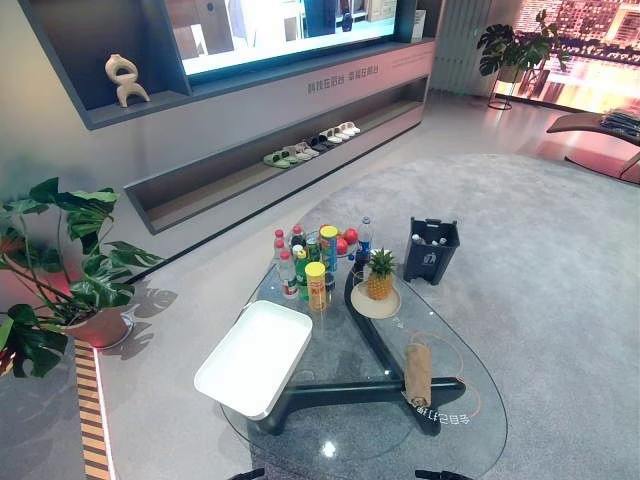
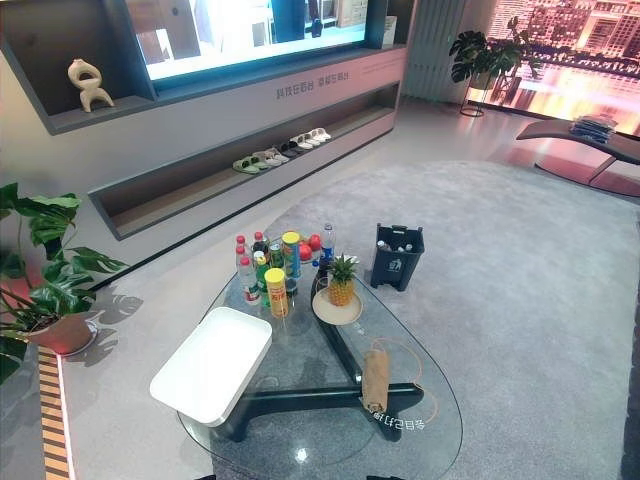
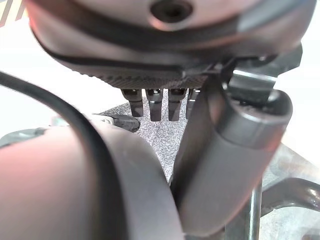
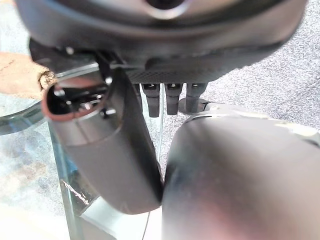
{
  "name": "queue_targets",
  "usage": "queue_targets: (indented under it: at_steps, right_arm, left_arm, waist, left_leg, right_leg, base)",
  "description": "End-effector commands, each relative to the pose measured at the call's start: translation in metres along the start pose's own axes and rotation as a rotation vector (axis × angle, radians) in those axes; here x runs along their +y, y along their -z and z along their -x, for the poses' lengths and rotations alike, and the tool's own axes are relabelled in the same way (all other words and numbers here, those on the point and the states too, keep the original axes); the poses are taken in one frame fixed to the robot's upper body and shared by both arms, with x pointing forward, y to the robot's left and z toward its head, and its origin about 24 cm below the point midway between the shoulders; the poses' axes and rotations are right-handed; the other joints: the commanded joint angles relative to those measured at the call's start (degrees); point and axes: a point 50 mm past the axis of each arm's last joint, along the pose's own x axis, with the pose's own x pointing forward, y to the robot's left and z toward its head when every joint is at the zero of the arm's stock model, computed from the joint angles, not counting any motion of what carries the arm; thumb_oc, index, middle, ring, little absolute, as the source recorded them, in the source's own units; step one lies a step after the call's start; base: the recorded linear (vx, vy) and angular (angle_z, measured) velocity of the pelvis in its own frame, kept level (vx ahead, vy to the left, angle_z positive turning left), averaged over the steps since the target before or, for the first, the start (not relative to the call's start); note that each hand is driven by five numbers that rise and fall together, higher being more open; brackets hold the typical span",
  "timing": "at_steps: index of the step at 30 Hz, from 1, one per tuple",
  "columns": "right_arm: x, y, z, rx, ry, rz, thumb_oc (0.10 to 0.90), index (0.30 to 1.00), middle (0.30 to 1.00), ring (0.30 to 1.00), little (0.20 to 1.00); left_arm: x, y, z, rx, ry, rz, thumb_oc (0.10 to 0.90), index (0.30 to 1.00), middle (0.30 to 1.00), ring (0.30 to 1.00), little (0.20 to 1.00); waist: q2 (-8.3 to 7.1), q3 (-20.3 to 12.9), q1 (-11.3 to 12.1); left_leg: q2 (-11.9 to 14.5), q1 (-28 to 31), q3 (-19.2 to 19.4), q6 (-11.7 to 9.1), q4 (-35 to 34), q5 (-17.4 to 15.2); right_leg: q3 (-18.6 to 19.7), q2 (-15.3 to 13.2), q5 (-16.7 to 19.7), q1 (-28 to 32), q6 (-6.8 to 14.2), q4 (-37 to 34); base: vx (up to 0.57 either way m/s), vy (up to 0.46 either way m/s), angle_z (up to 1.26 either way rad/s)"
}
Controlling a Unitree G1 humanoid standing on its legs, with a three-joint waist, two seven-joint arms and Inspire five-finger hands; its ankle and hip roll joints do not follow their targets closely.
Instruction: Wipe the table with a cloth and put it in the basket.
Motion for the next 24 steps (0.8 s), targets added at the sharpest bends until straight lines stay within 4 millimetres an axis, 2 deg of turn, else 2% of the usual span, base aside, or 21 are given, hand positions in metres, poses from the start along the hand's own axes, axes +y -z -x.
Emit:
queue_targets:
  at_steps: [1,24]
  right_arm:
    - [0.0101,0.0161,-0.0025,0.101,-0.028,0.034,0.800,0.900,0.900,0.900,0.900]
    - [0.0102,0.0139,-0.0028,0.080,-0.022,0.047,0.800,0.900,0.900,0.900,0.900]
  left_arm:
    - [-0.0129,-0.0129,-0.0036,-0.006,0.046,0.024,0.800,0.900,0.900,0.900,0.900]
    - [-0.0130,-0.0141,-0.0037,-0.015,0.047,0.011,0.800,0.900,0.900,0.900,0.900]
  waist:
    - [-1.58,1.93,0.21]
    - [-1.79,1.93,0.29]
  left_leg:
    - [-3.21,-0.18,2.10,1.82,0.00,-2.64]
    - [-3.25,-0.29,2.53,1.81,0.00,-2.54]
  right_leg:
    - [1.11,0.40,-1.34,0.06,0.53,1.55]
    - [0.58,0.21,-1.05,-0.01,0.62,1.39]
  base:
    - [0.00,0.000,0.00]
    - [0.00,0.000,0.00]
